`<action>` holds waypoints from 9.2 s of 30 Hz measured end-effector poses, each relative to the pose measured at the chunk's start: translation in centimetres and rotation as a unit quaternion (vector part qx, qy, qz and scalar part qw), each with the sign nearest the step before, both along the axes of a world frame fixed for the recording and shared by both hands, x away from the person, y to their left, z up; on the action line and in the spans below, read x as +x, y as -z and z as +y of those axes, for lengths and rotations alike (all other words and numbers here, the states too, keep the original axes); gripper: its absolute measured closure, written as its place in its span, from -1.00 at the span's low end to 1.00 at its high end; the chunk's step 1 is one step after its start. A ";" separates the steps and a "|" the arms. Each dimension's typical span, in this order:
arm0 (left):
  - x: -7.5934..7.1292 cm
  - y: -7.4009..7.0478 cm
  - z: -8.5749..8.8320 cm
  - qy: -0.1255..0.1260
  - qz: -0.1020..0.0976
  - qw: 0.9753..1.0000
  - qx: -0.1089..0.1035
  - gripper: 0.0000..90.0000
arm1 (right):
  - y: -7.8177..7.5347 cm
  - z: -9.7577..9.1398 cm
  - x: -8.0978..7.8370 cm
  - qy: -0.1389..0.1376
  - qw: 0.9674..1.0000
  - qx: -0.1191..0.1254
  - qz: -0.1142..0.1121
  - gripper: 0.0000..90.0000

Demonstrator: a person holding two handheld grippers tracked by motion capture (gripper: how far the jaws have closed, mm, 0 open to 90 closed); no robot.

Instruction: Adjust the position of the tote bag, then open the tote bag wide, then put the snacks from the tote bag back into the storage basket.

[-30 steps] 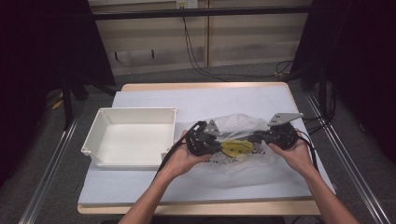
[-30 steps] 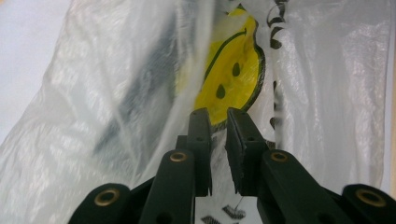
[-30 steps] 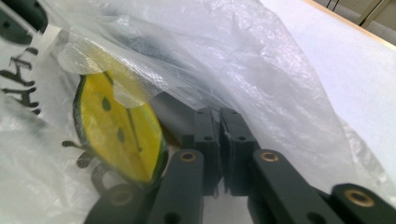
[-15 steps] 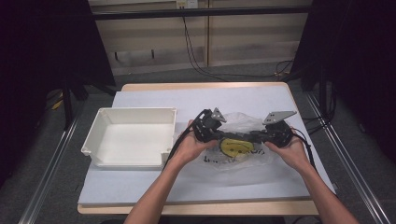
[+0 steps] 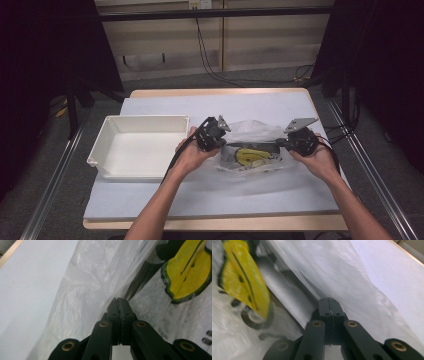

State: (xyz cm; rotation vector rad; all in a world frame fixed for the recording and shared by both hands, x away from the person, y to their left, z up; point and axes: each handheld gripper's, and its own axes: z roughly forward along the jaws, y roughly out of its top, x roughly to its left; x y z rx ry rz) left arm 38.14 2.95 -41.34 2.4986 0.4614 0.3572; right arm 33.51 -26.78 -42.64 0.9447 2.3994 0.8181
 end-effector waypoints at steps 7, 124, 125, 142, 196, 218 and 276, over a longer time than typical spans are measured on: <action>0.4 0.7 0.4 -0.004 -0.001 0.999 0.034 0.99 | 0.9 -0.7 0.4 0.015 1.000 -0.006 0.016 1.00; -5.5 4.8 1.1 0.044 0.092 0.995 0.002 1.00 | 5.9 0.6 9.9 0.089 0.990 0.097 0.051 1.00; -5.6 4.8 1.1 0.042 0.094 0.995 0.001 1.00 | 5.9 0.6 9.9 0.090 0.990 0.094 0.049 1.00; -6.0 1.4 2.5 0.055 0.087 0.990 -0.092 0.99 | 1.4 0.3 6.6 0.027 0.988 0.149 0.030 1.00; 3.1 2.2 -0.5 -0.009 0.099 0.989 0.106 0.97 | 5.3 -0.1 -4.8 -0.037 0.994 0.081 0.056 1.00; 1.8 -1.3 1.7 0.005 0.051 0.999 -0.012 0.30 | 2.6 -2.1 -9.1 -0.017 0.981 0.194 -0.017 0.43; 2.0 1.2 -3.2 0.121 0.073 0.989 0.050 -0.25 | 3.6 -2.0 -13.3 -0.035 0.976 0.213 -0.003 0.15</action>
